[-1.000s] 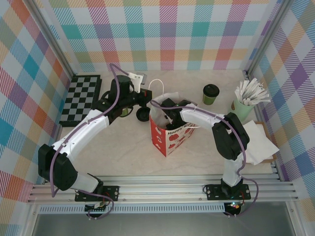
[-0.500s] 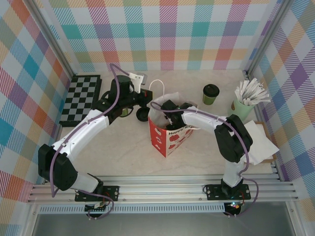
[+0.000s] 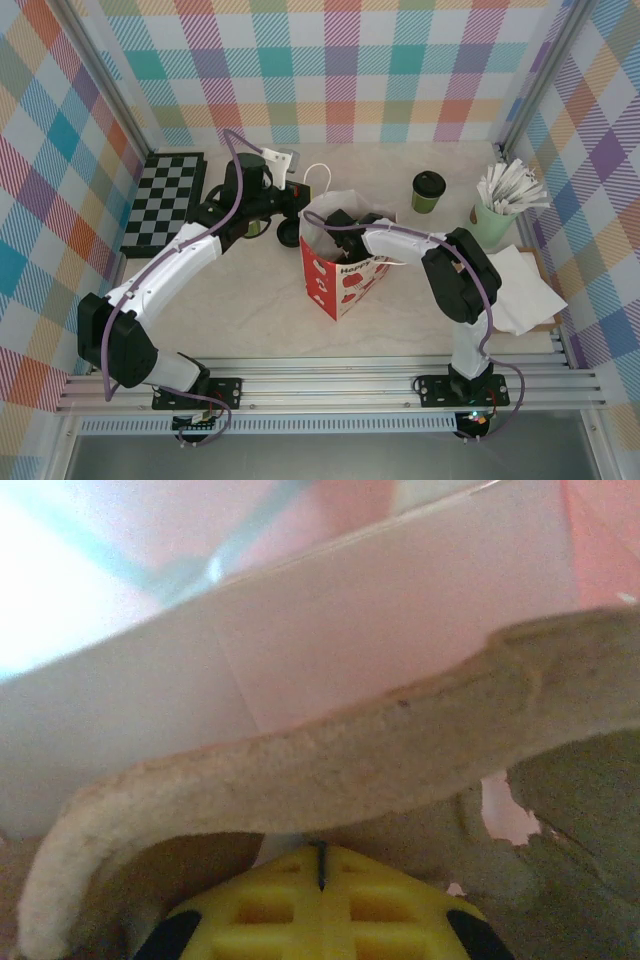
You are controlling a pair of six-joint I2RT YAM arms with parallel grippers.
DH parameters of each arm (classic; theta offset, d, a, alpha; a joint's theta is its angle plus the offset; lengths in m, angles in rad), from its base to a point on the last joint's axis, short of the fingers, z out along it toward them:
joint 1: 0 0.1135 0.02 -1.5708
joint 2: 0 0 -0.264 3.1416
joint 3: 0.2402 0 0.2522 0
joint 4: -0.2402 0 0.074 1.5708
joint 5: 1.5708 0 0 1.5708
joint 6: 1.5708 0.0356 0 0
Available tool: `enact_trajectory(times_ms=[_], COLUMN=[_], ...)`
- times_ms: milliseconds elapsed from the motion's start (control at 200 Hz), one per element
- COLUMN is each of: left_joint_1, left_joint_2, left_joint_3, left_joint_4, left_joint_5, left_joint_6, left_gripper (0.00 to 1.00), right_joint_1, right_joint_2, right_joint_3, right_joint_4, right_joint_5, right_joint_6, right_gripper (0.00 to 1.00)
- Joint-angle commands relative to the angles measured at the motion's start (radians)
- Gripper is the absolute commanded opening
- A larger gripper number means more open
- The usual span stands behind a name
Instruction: Pack the takeout coffee
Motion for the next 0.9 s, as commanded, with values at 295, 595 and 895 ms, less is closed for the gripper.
enact_trajectory(times_ms=[295,595,895], left_joint_1=[-0.004,-0.002,-0.002], left_joint_2=[0.013,0.036,0.039], left_joint_3=[0.033,0.058,0.048], left_joint_4=[-0.031,-0.045,-0.038], left_joint_5=[0.037,0.025,0.026], left_joint_6=[0.010,0.014,0.054], left_gripper=[0.00,0.00,0.00], right_joint_1=[0.009,0.015,0.015], right_joint_2=[0.026,0.034,-0.164], right_joint_3=[0.017,0.098,0.126], right_joint_4=[-0.052,-0.113,-0.017], right_joint_5=[-0.037,-0.061,-0.036], right_joint_6=[-0.045,-0.076,0.003], right_gripper=[0.04,0.10,0.31])
